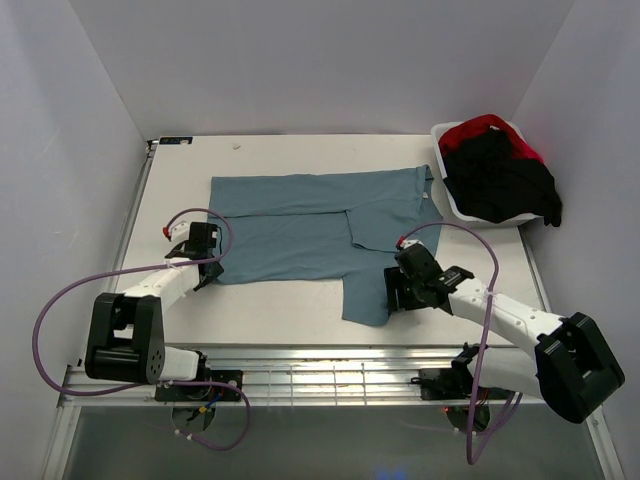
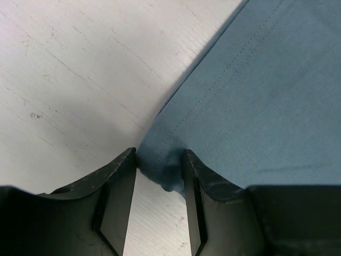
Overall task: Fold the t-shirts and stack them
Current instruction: Grap the side of the flattened tshirt closest away from the robot with both arms
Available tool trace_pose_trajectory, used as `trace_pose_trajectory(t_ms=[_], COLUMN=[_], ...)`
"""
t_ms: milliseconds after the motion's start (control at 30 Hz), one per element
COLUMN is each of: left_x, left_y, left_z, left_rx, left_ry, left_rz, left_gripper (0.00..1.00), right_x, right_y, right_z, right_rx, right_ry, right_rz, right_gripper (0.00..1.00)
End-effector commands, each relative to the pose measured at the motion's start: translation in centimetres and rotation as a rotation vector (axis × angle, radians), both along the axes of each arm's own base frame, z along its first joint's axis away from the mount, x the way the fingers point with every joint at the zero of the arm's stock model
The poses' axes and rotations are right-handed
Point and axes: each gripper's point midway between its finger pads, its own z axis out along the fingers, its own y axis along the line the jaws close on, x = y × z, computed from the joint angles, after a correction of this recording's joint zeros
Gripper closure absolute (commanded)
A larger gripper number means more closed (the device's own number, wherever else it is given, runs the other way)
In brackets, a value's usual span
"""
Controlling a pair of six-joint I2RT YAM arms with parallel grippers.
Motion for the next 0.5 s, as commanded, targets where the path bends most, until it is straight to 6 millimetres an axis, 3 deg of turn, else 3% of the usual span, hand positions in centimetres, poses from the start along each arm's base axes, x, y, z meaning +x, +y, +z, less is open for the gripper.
trace_pose_trajectory(t_ms=[0, 133, 267, 467], left_x=[0.3, 0.3, 0.4, 0.4], left_y=[0.0, -0.1, 0.0, 0.1], left_z=[0.6, 0.5, 0.5, 0.3], left_rx=[-0.002, 0.0, 0.01, 0.014], left_ry=[-0.017, -0.012, -0.014, 0.002], left_rz=[0.007, 0.0, 0.002, -0.003], left_gripper=[0.5, 0.52, 0.59, 0.75], right_x=[-0.3, -0.1, -0.2, -0.3], right_y=[-0.2, -0.3, -0.3, 0.0], right_z=[-0.5, -1.0, -2.0, -3.6], right_rx=[-0.006, -0.021, -0.031, -0.04], right_ry=[0.004, 0.01, 0.03, 0.058], right_rz=[-0.04, -0.053, -0.054, -0.047], right_gripper=[0.3, 0.32, 0.52, 0.67])
